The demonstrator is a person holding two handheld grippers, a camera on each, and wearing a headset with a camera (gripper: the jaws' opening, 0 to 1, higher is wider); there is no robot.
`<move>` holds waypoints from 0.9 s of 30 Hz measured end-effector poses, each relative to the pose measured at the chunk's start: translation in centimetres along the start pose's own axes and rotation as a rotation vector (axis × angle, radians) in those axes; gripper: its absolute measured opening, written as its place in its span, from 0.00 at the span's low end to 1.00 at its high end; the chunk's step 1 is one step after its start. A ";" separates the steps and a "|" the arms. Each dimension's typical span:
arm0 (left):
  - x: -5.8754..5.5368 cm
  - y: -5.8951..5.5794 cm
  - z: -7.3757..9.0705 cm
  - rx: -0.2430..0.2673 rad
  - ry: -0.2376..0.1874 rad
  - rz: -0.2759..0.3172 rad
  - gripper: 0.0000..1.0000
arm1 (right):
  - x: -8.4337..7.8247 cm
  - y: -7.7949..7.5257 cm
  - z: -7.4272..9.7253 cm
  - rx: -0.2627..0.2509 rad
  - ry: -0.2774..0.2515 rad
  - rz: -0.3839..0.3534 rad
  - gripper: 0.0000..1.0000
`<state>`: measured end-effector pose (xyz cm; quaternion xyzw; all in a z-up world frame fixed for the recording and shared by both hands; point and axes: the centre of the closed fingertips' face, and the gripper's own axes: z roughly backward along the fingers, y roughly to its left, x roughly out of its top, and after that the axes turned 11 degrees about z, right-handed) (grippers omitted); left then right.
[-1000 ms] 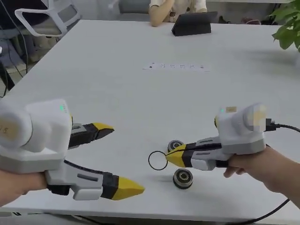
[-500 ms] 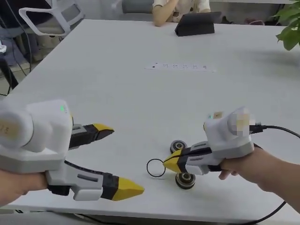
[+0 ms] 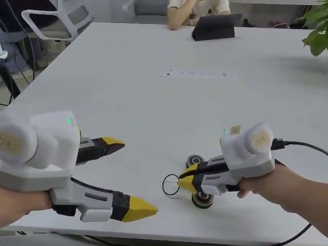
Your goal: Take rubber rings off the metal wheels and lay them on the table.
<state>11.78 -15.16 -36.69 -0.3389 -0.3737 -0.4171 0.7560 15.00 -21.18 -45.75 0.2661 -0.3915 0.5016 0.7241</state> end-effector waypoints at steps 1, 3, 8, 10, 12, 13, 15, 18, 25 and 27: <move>0.0 0.0 0.0 0.000 0.000 0.000 0.85 | 0.0 0.0 0.0 -0.001 0.000 0.003 0.08; 0.1 0.0 0.0 0.000 0.001 -0.002 0.85 | 0.0 -0.1 0.1 -0.005 -0.003 0.007 0.10; 0.2 0.1 -0.1 -0.001 0.003 -0.005 0.84 | 0.3 -0.3 0.6 -0.015 -0.026 -0.003 0.14; 0.2 0.1 -0.2 -0.003 0.003 -0.004 0.84 | 0.5 -0.3 0.9 -0.022 -0.039 -0.008 0.15; 0.2 0.1 -0.2 -0.004 0.006 -0.005 0.84 | 0.8 -0.3 1.2 -0.025 -0.052 -0.012 0.16; 0.2 0.1 -0.3 -0.004 0.007 -0.007 0.84 | 0.8 -0.3 1.3 -0.027 -0.057 -0.013 0.17; 0.2 0.1 -0.3 -0.007 0.008 -0.006 0.84 | 1.1 -0.3 1.7 -0.031 -0.071 -0.014 0.17; 0.2 0.0 -0.4 -0.009 0.009 -0.009 0.84 | 1.3 -0.3 2.1 -0.041 -0.089 -0.024 0.19; 0.2 -0.1 -0.7 -0.015 0.017 -0.015 0.84 | 1.3 -0.1 3.3 -0.060 -0.112 -0.034 0.22; 0.2 -0.2 -0.9 -0.018 0.023 -0.019 0.84 | 1.2 -0.1 3.7 -0.067 -0.119 -0.039 0.23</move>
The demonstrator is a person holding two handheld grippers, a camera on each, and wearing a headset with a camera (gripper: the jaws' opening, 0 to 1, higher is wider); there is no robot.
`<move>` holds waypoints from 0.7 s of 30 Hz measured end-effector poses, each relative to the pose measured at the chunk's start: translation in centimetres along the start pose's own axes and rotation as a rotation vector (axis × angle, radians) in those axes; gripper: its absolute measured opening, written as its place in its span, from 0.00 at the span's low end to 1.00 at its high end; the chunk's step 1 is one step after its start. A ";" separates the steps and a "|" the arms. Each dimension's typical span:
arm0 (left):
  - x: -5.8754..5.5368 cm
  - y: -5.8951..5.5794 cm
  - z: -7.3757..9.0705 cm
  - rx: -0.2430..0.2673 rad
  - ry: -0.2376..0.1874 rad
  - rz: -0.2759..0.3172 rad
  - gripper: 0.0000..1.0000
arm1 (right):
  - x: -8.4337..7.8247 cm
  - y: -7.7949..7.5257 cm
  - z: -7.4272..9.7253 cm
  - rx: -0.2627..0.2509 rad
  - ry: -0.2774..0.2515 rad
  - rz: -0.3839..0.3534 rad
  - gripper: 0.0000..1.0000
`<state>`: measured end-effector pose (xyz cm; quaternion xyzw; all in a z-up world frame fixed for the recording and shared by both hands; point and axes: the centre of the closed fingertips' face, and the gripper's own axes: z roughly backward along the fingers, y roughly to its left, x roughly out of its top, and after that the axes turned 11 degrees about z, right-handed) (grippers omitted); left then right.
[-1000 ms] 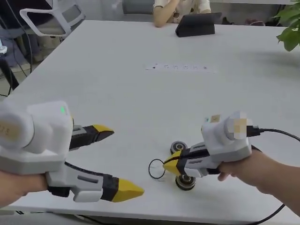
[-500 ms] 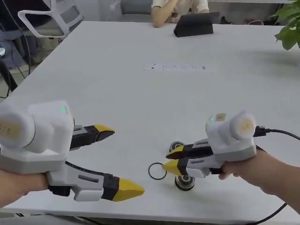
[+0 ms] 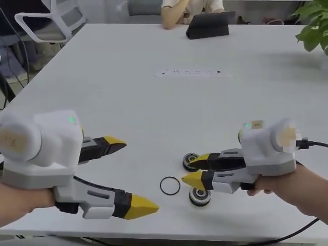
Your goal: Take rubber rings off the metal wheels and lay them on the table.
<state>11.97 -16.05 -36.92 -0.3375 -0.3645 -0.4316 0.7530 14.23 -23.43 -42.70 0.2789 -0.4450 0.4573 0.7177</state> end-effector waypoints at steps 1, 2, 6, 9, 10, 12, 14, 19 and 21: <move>0.0 0.0 -0.1 -0.002 0.002 -0.001 0.83 | 0.0 0.0 0.1 -0.003 -0.002 -0.002 0.23; 0.0 -0.1 -0.2 -0.003 0.003 -0.003 0.83 | -0.1 -0.1 0.3 -0.008 -0.005 -0.005 0.23; 0.1 -0.2 -0.6 -0.010 0.010 -0.008 0.83 | -0.2 -0.2 0.9 -0.025 -0.015 -0.017 0.24; 0.1 -0.4 -1.0 -0.020 0.018 -0.014 0.83 | -0.4 -0.2 1.3 -0.033 -0.021 -0.024 0.25; 0.1 -0.5 -1.2 -0.023 0.021 -0.016 0.83 | -0.5 -0.2 1.4 -0.035 -0.022 -0.025 0.25; 0.1 -0.6 -1.5 -0.029 0.028 -0.022 0.82 | -0.7 -0.2 1.7 -0.039 -0.022 -0.031 0.25; 0.1 -0.6 -1.8 -0.035 0.032 -0.025 0.82 | -1.0 -0.2 1.9 -0.046 -0.021 -0.035 0.26; 0.2 -0.7 -2.5 -0.046 0.040 -0.032 0.81 | -1.5 -0.2 2.3 -0.056 -0.025 -0.048 0.26; 0.1 -0.7 -2.7 -0.052 0.046 -0.034 0.80 | -1.7 -0.2 2.4 -0.058 -0.023 -0.052 0.27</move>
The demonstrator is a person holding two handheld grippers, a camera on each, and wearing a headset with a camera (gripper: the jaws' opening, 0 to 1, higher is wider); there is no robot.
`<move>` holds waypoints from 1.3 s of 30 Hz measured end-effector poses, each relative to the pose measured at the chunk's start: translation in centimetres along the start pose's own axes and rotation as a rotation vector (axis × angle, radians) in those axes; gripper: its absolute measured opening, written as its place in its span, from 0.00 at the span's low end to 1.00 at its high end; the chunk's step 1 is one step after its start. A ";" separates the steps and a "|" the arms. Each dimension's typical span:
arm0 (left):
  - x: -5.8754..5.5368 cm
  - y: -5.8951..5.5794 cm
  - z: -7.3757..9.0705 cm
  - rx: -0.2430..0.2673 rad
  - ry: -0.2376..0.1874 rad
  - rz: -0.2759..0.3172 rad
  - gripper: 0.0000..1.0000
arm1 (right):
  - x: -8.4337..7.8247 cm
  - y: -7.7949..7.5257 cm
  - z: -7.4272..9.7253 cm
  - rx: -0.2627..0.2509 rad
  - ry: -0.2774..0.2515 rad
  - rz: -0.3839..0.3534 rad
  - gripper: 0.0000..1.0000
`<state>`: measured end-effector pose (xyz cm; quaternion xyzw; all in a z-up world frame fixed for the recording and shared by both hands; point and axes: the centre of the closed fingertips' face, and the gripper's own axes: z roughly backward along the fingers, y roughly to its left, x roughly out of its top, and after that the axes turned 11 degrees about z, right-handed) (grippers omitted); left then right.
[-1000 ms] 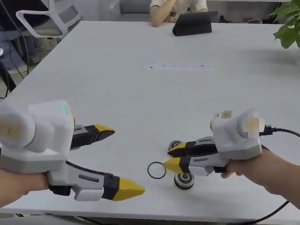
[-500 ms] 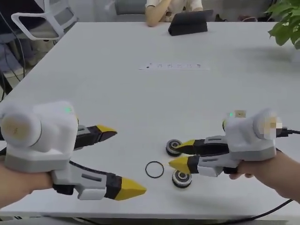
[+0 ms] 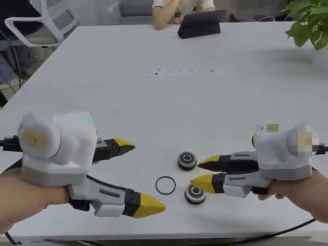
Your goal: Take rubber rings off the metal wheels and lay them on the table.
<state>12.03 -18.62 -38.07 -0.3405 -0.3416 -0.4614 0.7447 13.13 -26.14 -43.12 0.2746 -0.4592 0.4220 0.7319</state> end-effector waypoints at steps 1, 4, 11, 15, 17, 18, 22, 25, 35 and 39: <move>0.0 0.0 -0.2 -0.003 0.003 -0.002 0.80 | -0.1 0.0 0.0 -0.001 0.003 0.000 0.27; -0.1 -0.1 -0.6 -0.011 0.010 -0.004 0.79 | -0.3 0.0 0.2 -0.004 0.004 -0.002 0.27; 0.0 0.0 -1.6 -0.024 0.027 -0.010 0.75 | -0.8 0.2 0.3 -0.001 0.006 -0.004 0.28; 0.1 0.2 -2.1 -0.024 0.030 -0.013 0.74 | -1.4 0.3 0.4 -0.002 0.013 -0.005 0.28; 0.1 0.2 -2.5 -0.028 0.036 -0.019 0.73 | -1.6 0.3 0.4 -0.003 0.019 -0.002 0.28; 0.0 0.3 -2.7 -0.029 0.039 -0.020 0.72 | -1.8 0.3 0.4 -0.003 0.022 -0.002 0.28; -0.1 0.2 -3.3 -0.041 0.050 -0.019 0.69 | -2.3 0.5 0.5 -0.002 0.031 -0.001 0.28; -0.2 0.1 -3.9 -0.048 0.057 -0.019 0.68 | -2.6 0.6 0.6 0.001 0.037 0.000 0.28; -0.9 -0.2 -5.3 -0.078 0.089 -0.028 0.61 | -3.6 1.0 0.5 0.009 0.056 0.006 0.27; -1.1 -0.1 -5.8 -0.081 0.098 -0.023 0.57 | -4.0 1.0 0.5 0.010 0.065 0.004 0.27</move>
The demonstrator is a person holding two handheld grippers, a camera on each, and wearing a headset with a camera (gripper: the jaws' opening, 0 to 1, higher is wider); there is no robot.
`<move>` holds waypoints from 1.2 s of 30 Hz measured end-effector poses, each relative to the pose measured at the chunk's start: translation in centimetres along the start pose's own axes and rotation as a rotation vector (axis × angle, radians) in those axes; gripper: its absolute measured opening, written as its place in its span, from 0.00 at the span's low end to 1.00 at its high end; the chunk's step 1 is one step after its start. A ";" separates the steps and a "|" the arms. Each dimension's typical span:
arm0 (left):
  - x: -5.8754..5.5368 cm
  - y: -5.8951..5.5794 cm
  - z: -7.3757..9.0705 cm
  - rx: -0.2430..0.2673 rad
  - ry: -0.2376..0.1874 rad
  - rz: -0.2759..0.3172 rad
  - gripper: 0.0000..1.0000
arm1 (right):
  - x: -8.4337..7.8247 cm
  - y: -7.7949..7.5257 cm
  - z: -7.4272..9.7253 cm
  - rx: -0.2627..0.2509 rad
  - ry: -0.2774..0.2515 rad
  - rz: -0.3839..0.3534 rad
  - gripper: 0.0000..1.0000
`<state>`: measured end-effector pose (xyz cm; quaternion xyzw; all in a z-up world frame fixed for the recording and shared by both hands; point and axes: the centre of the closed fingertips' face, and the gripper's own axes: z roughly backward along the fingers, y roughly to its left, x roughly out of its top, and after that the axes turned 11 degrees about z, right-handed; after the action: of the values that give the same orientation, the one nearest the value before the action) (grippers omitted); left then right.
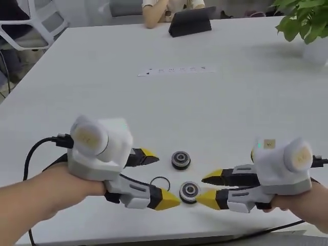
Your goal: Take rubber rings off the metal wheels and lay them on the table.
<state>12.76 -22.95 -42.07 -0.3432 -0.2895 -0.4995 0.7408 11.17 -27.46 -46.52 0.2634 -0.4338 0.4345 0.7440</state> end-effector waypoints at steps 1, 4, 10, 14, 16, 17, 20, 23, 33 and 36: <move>0.0 0.0 -0.1 -0.002 0.001 0.002 0.56 | -0.1 0.0 0.0 0.001 0.001 -0.001 0.26; -0.2 0.0 -0.5 -0.007 0.008 0.004 0.52 | -0.3 0.1 0.0 0.006 0.005 0.001 0.26; -0.5 -0.1 -1.3 -0.016 0.024 0.005 0.47 | -0.5 0.4 -0.1 0.013 0.011 0.005 0.24; -0.6 -0.2 -1.8 -0.022 0.031 0.002 0.43 | -0.7 0.4 -0.3 0.013 0.012 0.005 0.23; -0.8 -0.1 -2.0 -0.024 0.037 0.002 0.41 | -0.7 0.4 -0.4 0.014 0.012 0.006 0.23; -0.9 -0.1 -2.1 -0.025 0.039 0.003 0.41 | -0.8 0.4 -0.5 0.014 0.013 0.005 0.22; -0.9 -0.1 -2.4 -0.028 0.041 0.011 0.38 | -0.8 0.4 -0.6 0.015 0.011 0.004 0.21; -1.0 -0.2 -2.8 -0.034 0.043 0.015 0.36 | -0.9 0.5 -0.7 0.016 0.012 0.006 0.20; -1.2 -0.8 -3.9 -0.053 0.053 0.011 0.28 | -1.2 0.5 -0.8 0.013 0.015 0.003 0.18; -1.3 -1.0 -4.4 -0.059 0.058 0.005 0.26 | -1.2 0.5 -0.8 0.008 0.011 -0.004 0.16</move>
<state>11.73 -25.99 -45.45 -0.3511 -0.2522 -0.5155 0.7398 10.79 -27.14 -47.97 0.2649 -0.4276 0.4364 0.7460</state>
